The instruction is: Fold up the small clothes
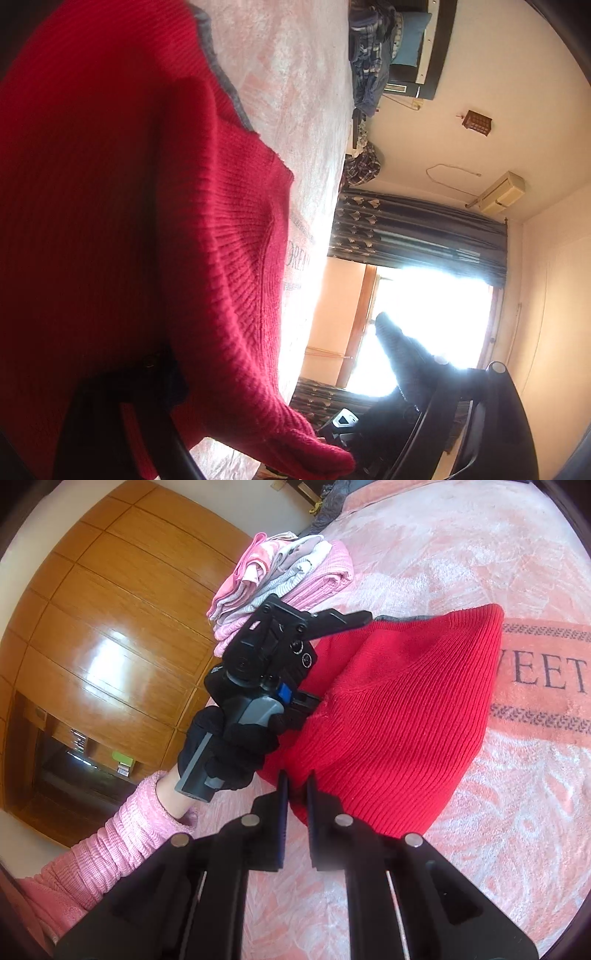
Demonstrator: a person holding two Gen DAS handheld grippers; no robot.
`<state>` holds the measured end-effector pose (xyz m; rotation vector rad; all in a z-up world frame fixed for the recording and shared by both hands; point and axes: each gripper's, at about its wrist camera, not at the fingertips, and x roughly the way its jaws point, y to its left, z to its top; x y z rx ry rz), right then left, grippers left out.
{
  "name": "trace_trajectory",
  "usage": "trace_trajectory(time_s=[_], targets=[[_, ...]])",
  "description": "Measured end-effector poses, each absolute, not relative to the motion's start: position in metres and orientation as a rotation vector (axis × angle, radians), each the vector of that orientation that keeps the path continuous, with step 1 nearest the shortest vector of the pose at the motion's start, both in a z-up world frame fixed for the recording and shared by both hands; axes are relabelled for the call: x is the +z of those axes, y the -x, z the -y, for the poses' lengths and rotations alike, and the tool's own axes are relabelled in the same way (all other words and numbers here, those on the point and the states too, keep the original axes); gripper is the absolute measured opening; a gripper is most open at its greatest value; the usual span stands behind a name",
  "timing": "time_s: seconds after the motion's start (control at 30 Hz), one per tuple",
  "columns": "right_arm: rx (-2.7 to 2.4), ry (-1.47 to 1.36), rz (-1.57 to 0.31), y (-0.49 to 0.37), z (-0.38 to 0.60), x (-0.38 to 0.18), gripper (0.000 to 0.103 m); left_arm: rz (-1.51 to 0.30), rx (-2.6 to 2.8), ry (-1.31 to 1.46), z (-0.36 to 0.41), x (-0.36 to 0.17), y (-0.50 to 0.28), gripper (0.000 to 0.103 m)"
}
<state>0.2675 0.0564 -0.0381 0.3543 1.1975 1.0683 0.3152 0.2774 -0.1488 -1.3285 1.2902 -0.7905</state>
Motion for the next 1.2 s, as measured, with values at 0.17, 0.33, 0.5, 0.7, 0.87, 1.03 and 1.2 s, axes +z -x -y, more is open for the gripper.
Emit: trace_trajectory(time_s=[0.17, 0.33, 0.5, 0.7, 0.87, 1.03, 1.2], targets=[[1.081, -0.340, -1.197, -0.264, -0.057, -0.037, 0.008, -1.240, -0.886, 1.294, -0.271, -0.130, -0.315, 0.087], [1.080, -0.342, -1.199, -0.264, -0.058, -0.038, 0.008, -1.261, -0.836, 1.321, -0.271, -0.150, -0.326, 0.088], [1.090, -0.328, -1.208, -0.260, -0.062, -0.039, 0.008, -1.197, -0.834, 1.358, -0.284, -0.151, -0.335, 0.073], [1.096, -0.324, -1.212, -0.258, -0.066, -0.040, 0.008, -1.133, -0.830, 1.200, -0.282, -0.139, -0.336, 0.012], [1.116, -0.319, -1.232, -0.256, -0.078, -0.042, 0.007, -1.098, -0.808, 1.175, -0.290, -0.142, -0.336, 0.010], [1.171, -0.248, -1.230, -0.244, -0.115, -0.036, 0.001, -1.043, -0.800, 1.173, -0.308, -0.136, -0.334, 0.009], [1.028, -0.019, -1.180, -0.237, -0.138, -0.040, 0.013, -1.021, -0.782, 1.124, -0.333, -0.135, -0.328, 0.009]])
